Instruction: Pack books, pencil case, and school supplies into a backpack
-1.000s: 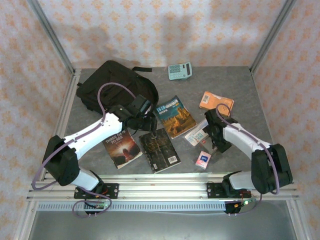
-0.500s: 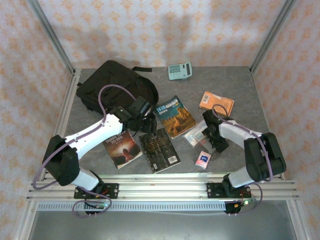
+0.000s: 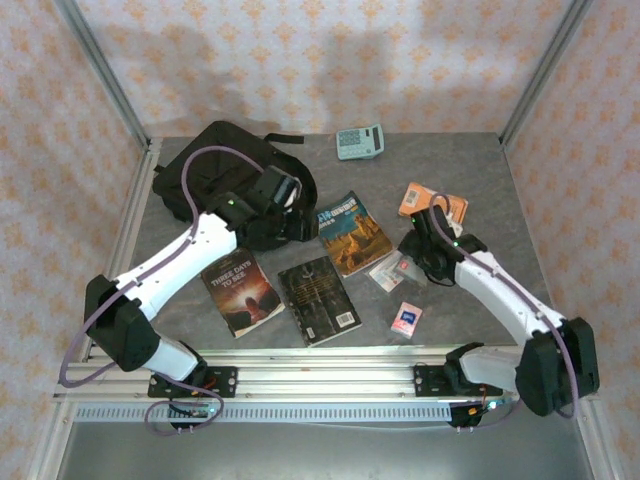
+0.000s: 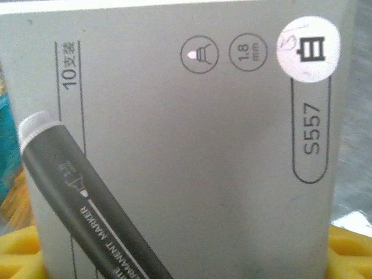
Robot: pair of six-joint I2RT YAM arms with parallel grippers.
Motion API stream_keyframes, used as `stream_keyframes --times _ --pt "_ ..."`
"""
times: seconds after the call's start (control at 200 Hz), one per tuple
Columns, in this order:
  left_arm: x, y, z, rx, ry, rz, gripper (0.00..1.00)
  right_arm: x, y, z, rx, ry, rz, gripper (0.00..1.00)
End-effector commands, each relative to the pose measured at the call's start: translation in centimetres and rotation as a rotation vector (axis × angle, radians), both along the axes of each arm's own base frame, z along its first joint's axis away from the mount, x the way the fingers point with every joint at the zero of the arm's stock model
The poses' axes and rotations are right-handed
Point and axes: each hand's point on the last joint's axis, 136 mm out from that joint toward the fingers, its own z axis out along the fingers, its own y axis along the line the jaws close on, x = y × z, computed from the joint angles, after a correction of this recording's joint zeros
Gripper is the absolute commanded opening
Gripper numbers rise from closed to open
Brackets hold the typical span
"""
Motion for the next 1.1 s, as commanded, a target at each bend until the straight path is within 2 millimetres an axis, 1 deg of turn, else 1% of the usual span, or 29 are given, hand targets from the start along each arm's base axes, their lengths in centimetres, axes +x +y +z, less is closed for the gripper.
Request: stream_keyframes --times 0.0,0.065,0.15,0.22,0.285,0.355,0.465,0.56,0.696,0.806,0.961,1.061,1.096 --pt "1.0 -0.1 2.1 -0.137 0.037 0.049 0.81 1.5 6.4 6.0 0.049 -0.235 0.375 0.72" --pt "1.5 -0.8 3.6 -0.211 0.041 0.044 0.83 1.4 8.2 7.8 -0.007 -0.291 0.479 0.71" --pt "1.9 -2.0 5.5 -0.284 0.045 0.017 0.84 1.2 10.3 9.2 -0.012 -0.329 0.597 0.71" --pt "2.0 -2.9 6.8 -0.331 0.046 -0.011 0.85 1.2 11.5 10.0 0.015 -0.356 0.655 0.71" --pt "2.0 -3.6 7.5 -0.379 0.049 -0.039 0.85 1.0 12.6 10.4 0.047 -0.376 0.706 0.71" --pt "1.9 -5.0 8.2 -0.452 0.053 -0.09 0.85 0.6 13.8 10.8 0.08 -0.39 0.762 0.71" --pt "1.9 -5.9 7.7 -0.499 0.077 -0.11 0.84 -0.1 15.2 10.9 0.093 -0.408 0.824 0.72" --pt "2.0 -6.6 6.9 -0.519 0.094 -0.118 0.84 -0.3 15.7 10.7 0.095 -0.412 0.842 0.72" --pt "2.1 -7.8 5.2 -0.505 0.129 -0.131 0.83 -0.4 15.9 10.8 0.111 -0.415 0.84 0.72" --pt "2.3 -8.9 4.3 -0.513 0.151 -0.139 0.82 -0.7 16.3 11.0 0.138 -0.423 0.849 0.72" --pt "2.1 -10.6 4.1 -0.522 0.164 -0.173 0.79 -0.8 16.3 10.6 0.138 -0.418 0.845 0.72" --pt "2.0 -11.1 3.9 -0.536 0.176 -0.179 0.75 -0.7 16.1 10.4 0.132 -0.419 0.833 0.72" --pt "1.9 -11.4 3.8 -0.548 0.185 -0.182 0.71 -0.5 15.9 10.4 0.124 -0.421 0.821 0.72"
